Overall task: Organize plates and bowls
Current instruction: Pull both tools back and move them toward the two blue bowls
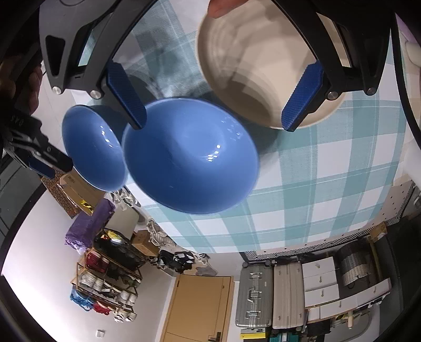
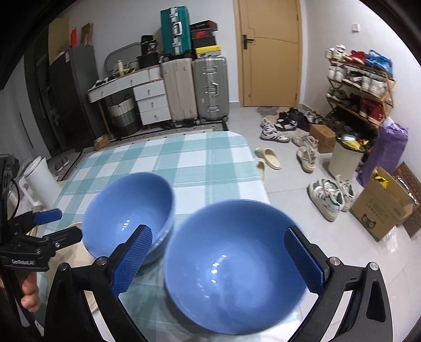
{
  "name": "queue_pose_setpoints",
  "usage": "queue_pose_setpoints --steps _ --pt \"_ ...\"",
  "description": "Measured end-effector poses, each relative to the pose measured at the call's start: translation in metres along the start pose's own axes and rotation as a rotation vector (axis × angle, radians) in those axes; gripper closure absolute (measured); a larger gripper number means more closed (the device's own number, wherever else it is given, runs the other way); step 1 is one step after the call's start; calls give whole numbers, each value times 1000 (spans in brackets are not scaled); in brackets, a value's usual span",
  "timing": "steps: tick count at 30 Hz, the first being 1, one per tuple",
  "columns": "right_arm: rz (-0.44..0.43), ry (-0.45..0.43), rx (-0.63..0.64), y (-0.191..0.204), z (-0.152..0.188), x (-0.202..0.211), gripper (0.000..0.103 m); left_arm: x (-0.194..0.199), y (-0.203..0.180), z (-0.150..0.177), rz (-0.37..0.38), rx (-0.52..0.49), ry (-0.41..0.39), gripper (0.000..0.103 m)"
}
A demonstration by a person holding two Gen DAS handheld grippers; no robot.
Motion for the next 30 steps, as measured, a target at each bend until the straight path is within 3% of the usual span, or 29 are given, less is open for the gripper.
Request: queue_pose_setpoints --steps 13,24,30 --pt "43 -46 -53 -55 9 32 1 12 -65 23 41 -49 27 1" --pt "46 -37 -38 -74 13 36 1 3 -101 33 127 -62 71 1" --pt "40 -44 -58 -81 15 34 1 3 -119 37 131 -100 67 3"
Point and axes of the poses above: each gripper's, at about its wrist camera, not at the fingertips, and x roughly against the way its jaws point, y to its left, z to its underside, the point moved 2 cm from there along -x, roughly the way its jaws point, and after that the axes turned 8 degrees about -y, right-handed, at the moved point
